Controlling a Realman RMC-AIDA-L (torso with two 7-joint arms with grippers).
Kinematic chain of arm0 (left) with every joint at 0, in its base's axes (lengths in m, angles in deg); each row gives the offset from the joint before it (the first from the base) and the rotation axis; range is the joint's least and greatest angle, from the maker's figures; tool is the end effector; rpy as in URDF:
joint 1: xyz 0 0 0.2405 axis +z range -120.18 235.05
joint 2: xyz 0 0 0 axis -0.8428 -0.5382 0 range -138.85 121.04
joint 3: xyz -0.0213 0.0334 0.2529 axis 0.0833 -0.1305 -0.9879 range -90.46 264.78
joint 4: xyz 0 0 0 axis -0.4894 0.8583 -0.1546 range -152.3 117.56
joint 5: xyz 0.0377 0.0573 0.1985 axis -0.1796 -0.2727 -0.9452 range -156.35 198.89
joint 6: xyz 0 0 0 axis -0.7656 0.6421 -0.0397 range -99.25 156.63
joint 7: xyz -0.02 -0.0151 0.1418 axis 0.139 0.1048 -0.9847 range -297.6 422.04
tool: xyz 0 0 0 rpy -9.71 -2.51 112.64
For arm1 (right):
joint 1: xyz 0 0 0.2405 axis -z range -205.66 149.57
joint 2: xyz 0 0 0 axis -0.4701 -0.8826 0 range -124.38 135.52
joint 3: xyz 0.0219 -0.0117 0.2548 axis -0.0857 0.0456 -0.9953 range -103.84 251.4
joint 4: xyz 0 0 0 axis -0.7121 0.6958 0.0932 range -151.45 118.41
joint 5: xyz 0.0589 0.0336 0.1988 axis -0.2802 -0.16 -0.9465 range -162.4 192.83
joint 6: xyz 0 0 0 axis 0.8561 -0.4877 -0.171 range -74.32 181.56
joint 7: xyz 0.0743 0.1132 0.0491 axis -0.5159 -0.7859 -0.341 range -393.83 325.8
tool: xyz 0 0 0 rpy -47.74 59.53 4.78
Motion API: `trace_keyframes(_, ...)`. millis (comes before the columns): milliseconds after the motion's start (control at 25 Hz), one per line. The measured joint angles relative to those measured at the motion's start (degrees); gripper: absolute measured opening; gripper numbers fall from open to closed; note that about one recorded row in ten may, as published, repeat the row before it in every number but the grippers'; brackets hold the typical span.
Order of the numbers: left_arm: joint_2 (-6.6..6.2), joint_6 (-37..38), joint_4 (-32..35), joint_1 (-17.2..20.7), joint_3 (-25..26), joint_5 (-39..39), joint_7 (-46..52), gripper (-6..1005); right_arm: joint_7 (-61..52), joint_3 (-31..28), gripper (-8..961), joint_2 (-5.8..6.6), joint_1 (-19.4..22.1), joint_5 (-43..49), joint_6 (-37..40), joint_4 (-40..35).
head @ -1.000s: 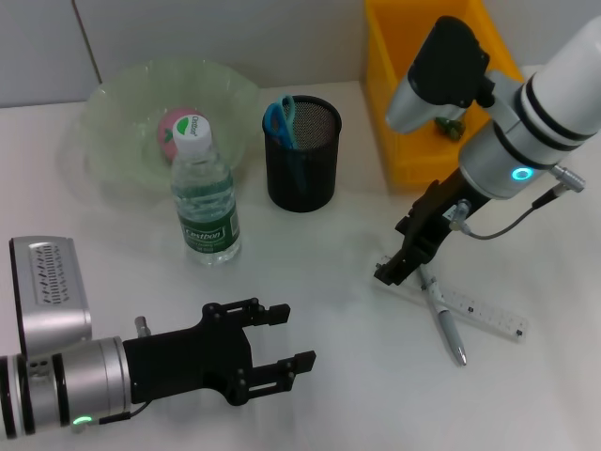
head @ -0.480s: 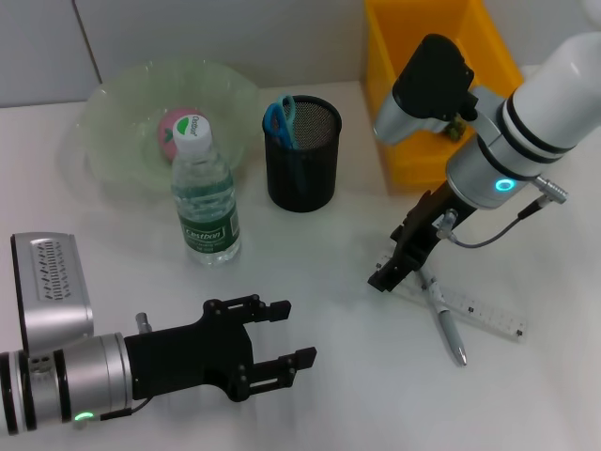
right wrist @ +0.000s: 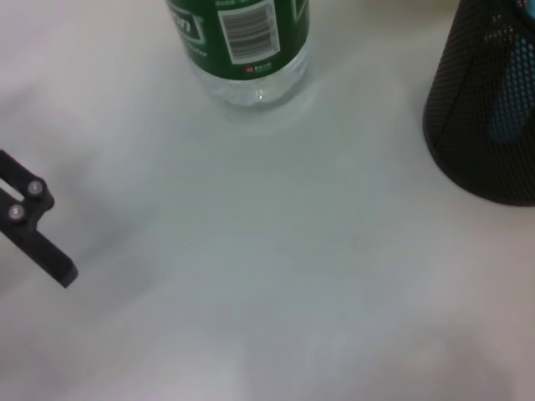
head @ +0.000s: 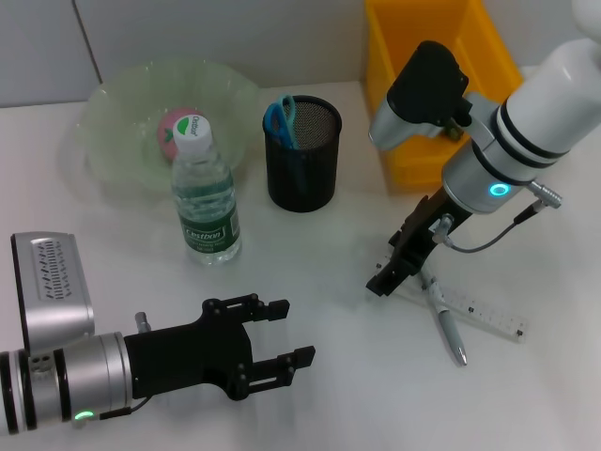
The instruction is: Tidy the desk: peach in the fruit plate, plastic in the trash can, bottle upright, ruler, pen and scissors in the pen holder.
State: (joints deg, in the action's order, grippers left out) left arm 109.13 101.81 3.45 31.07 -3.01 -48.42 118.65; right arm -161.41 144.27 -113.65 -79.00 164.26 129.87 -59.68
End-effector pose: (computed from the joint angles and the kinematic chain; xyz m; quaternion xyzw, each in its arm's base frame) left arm -0.2611 0.2788 -0.0969 -0.9534 -0.1539 -0.2446 0.0868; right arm 0.1942 0.3967 -0.0475 -0.9411 0.2571 -0.1899 0.1103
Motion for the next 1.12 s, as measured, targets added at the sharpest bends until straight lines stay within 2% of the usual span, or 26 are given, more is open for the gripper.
trace_keyframes(360,-0.07,0.0,0.0,0.0,0.0,0.0,0.0,676,0.0,-0.1,685,-0.04,-0.2,0.0,-0.2,0.8)
trace_keyframes(520,-0.09,0.0,-0.1,0.0,-0.1,0.0,0.0,676,0.0,0.0,476,-0.05,-0.2,0.0,-0.2,0.8)
trace_keyframes(1120,0.0,0.0,0.0,0.0,-0.4,0.0,0.0,676,0.0,0.0,435,0.03,-0.1,0.3,-0.2,1.2)
